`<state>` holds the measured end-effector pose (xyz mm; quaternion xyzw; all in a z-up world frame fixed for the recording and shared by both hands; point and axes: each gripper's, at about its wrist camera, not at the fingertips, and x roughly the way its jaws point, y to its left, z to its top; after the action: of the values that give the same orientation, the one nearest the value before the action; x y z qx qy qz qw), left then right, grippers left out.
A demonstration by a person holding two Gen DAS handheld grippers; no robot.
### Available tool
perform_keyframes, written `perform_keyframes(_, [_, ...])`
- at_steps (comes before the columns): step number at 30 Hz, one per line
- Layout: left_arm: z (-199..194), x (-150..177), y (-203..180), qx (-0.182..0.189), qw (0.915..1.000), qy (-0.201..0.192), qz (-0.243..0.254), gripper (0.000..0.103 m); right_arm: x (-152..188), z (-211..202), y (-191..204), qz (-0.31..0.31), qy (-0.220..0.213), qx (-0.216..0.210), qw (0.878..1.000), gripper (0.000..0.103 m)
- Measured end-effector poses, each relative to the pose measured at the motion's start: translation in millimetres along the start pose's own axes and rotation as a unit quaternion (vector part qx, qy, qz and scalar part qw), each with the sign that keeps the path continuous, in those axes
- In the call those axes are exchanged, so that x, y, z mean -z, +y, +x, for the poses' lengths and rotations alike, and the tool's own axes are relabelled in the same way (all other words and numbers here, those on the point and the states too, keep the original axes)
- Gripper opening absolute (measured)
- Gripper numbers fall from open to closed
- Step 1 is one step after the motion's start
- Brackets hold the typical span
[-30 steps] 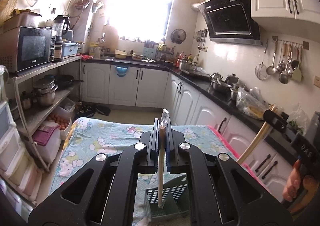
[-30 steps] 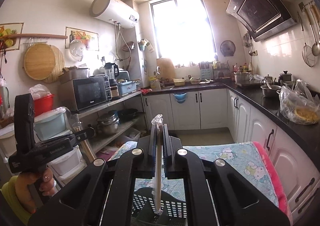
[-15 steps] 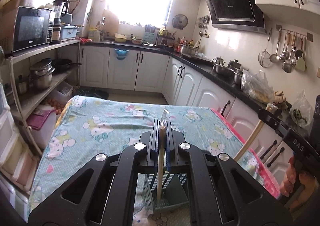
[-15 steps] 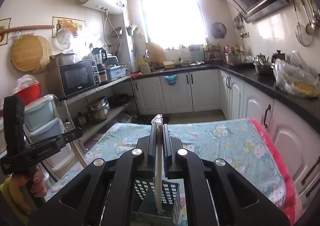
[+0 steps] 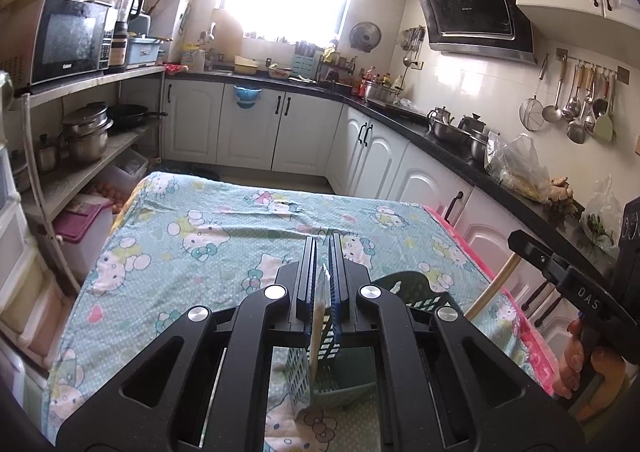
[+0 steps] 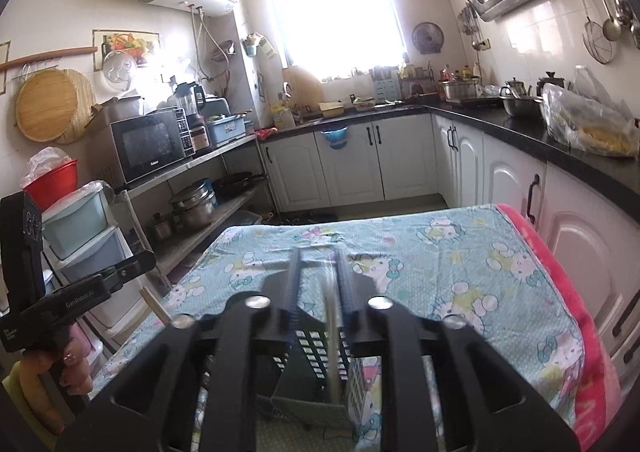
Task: Organize utensils
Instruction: 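Open the left tool into the caddy while the right tool releases its chopstick, then move the left tool toward remaining chopsticks while the right tool approaches others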
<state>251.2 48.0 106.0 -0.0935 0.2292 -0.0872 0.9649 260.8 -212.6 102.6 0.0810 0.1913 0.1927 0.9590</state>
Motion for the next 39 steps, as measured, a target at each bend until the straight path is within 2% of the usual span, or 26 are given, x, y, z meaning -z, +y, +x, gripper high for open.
perform_keyframes(2, [-1.7,2.1,1.4,-0.004,1.0,0.003,-0.003,0.006,3.1,-3.7,-2.3,0.005,0.0,0.002,1.0,0.026])
perform_keyframes(6, [-6.8,7.5,4.2,-0.006,0.9999,0.007,-0.011,0.023,8.3,-11.2,-6.7,0.011,0.002,0.004,1.0,0.038])
perform_keyframes(10, [-10.6,12.9,6.5,-0.006,0.9998,0.011,-0.016,0.029,14.1,-17.1,-8.2,0.011,0.009,0.009,1.0,0.043])
perform_keyframes(15, [-15.9,18.6,8.6,-0.002,0.9996,0.014,-0.024,0.047,21.6,-23.5,-8.5,0.011,0.016,0.011,1.0,0.047])
perform_keyframes(17, [-18.7,20.0,8.8,-0.004,0.9997,0.011,-0.023,0.051,24.1,-26.1,-8.0,0.008,0.017,0.012,1.0,0.05])
perform_keyframes(20, [-23.7,22.0,9.5,-0.011,0.9996,0.006,-0.024,0.064,27.5,-30.3,-6.5,0.005,0.018,0.016,1.0,0.053])
perform_keyframes(24, [-30.9,28.1,14.2,-0.017,0.9992,0.007,-0.036,0.088,31.9,-36.3,-5.6,0.001,0.018,0.018,1.0,0.056])
perform_keyframes(25, [-33.0,29.5,15.5,-0.017,0.999,0.007,-0.041,0.09,33.3,-38.0,-5.1,0.0,0.018,0.018,1.0,0.057])
perform_keyframes(39, [-78.2,47.9,21.8,-0.019,0.9977,-0.013,-0.064,0.092,52.2,-63.0,-1.6,-0.006,0.022,0.017,1.0,0.061])
